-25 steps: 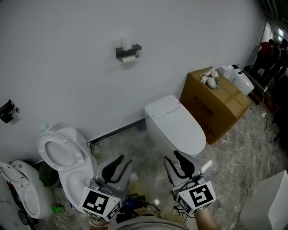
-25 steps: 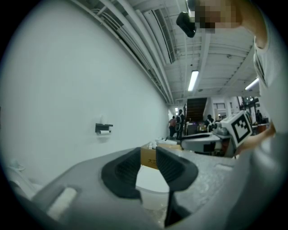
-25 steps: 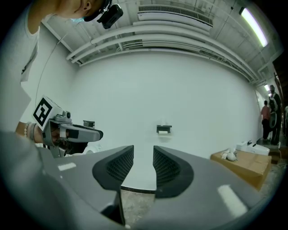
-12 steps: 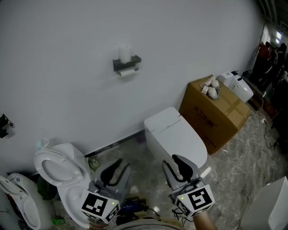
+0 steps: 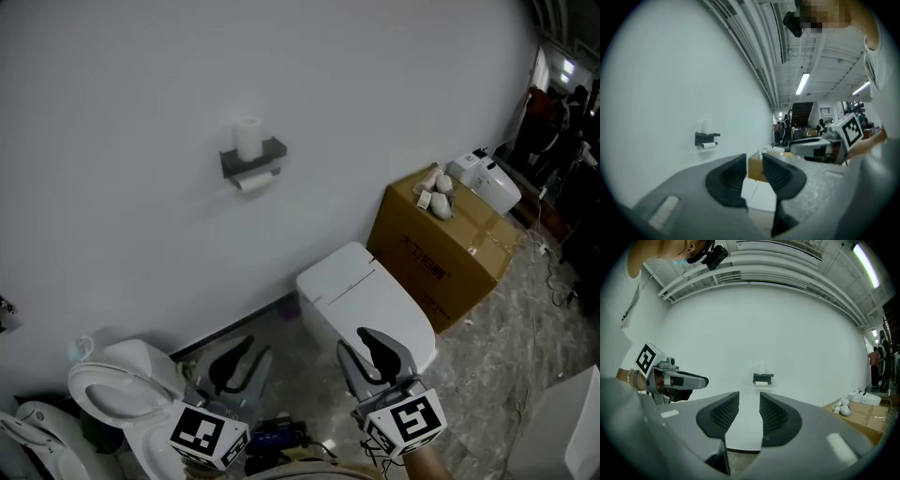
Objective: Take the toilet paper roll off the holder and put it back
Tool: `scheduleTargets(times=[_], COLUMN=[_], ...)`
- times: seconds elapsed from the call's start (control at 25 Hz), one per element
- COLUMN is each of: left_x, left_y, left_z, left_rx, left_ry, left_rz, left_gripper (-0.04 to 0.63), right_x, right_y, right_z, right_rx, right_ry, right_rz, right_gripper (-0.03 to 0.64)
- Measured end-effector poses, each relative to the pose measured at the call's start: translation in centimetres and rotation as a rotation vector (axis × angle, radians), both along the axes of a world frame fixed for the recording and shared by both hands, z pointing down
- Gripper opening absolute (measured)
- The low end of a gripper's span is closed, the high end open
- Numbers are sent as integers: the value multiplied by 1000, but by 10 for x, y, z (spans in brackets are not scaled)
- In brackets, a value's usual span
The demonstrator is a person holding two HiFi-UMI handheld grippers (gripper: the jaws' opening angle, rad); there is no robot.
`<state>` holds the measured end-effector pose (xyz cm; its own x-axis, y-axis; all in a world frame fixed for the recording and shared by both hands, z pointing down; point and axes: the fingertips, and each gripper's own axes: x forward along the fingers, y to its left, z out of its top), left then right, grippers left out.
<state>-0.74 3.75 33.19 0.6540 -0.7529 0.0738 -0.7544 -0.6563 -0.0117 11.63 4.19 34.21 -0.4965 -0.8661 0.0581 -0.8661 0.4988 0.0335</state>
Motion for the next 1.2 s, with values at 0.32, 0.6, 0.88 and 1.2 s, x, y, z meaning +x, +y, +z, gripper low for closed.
scheduleTargets(times=[0.32,0.6,0.88,1.2], left_x=[-26,-49,-63,-70], left_y=[-65,-99,-118,-144], left_z=[-1,1,6,2], left_rx=[-3,-10,-26,1], left_ry=[7,-7,-3,-22], left_rz=[-17,-33,-54,-91], left_gripper=[95,101,114,117], right_x=[-23,-46,-54,-64], right_y=[-68,-105,-130,-165], right_z=[-2,0,0,-7], right_rx=[-3,-13,-28,3], right_ry=[14,10,-20,5], right_rz=[-13,-43,-61,-108], right_gripper=[123,123,140,153])
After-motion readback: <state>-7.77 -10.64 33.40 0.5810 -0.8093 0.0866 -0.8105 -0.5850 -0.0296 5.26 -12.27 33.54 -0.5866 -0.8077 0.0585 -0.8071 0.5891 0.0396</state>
